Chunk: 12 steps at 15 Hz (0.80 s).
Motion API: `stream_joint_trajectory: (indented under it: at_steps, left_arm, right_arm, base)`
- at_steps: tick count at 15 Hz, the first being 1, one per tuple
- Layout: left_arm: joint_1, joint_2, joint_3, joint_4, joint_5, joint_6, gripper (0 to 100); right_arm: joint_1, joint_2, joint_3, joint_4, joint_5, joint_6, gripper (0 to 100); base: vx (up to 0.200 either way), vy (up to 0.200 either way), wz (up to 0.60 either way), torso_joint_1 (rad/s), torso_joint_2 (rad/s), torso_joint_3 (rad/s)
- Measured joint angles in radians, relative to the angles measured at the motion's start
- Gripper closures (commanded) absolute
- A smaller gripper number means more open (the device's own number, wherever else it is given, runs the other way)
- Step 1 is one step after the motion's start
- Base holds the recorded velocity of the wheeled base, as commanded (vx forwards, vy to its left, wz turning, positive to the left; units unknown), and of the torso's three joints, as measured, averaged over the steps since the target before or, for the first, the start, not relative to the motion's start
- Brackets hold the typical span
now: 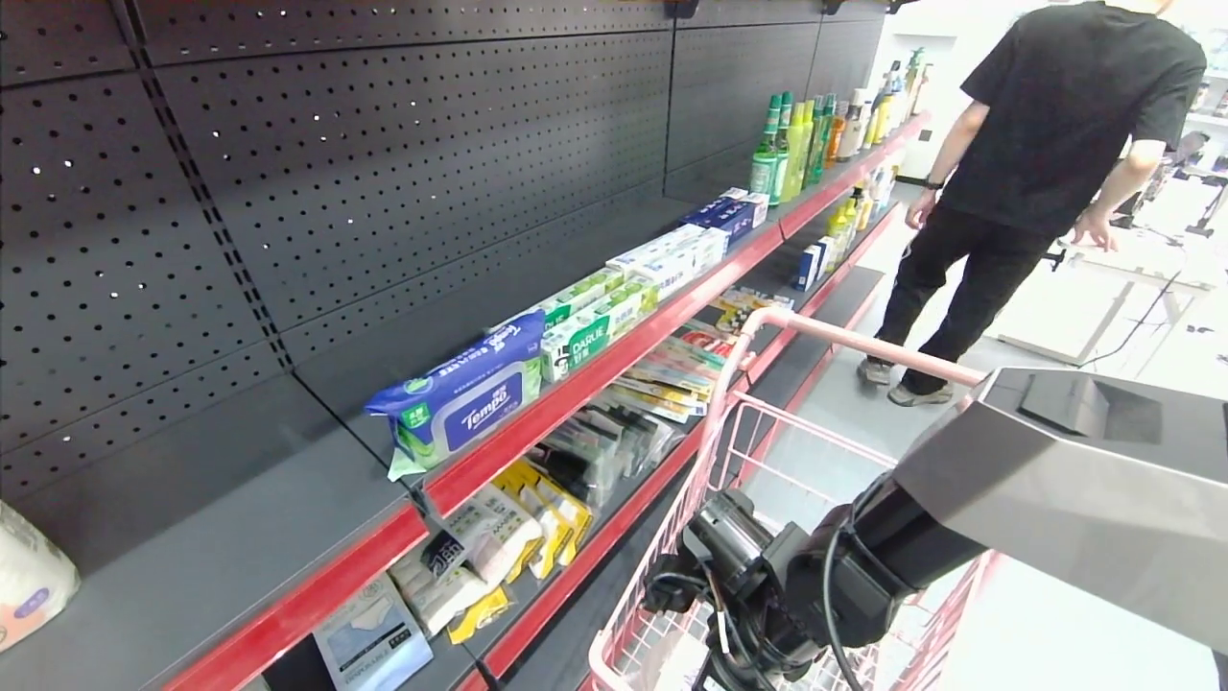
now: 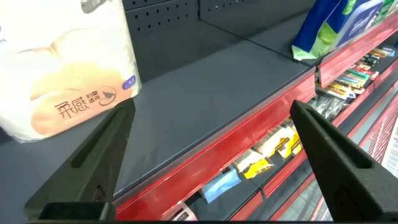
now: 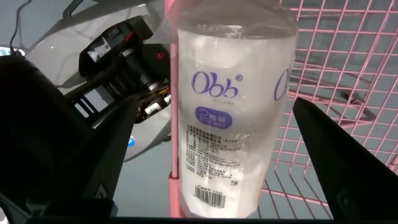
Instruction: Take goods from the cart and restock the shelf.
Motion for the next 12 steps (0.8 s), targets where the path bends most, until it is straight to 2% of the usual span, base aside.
stream_joint_trajectory:
  at_steps: [6, 9, 12]
  left_arm:
    - [0.0, 0.0, 0.0, -0.001, 0.0, 0.0, 0]
    - [0.0, 0.0, 0.0, -0.001, 0.0, 0.0, 0]
    - [0.0, 0.0, 0.0, -0.001, 0.0, 0.0, 0]
  right_arm:
    - [0.02, 0.026, -0.007, -0.001, -0.046, 0.002, 0]
    - [0.016, 0.031, -0.01, 0.0, -0.049, 0.001, 0]
    - [0.008, 0.035, -0.011, -0.003, -0.083, 0.001, 0]
  base:
    - [0.0, 0.0, 0.0, 0.0, 0.0, 0.0]
    - [0.0, 0.0, 0.0, -0.128, 0.29, 0.167]
    - [0.0, 0.0, 0.0, -0.02, 0.04, 0.02]
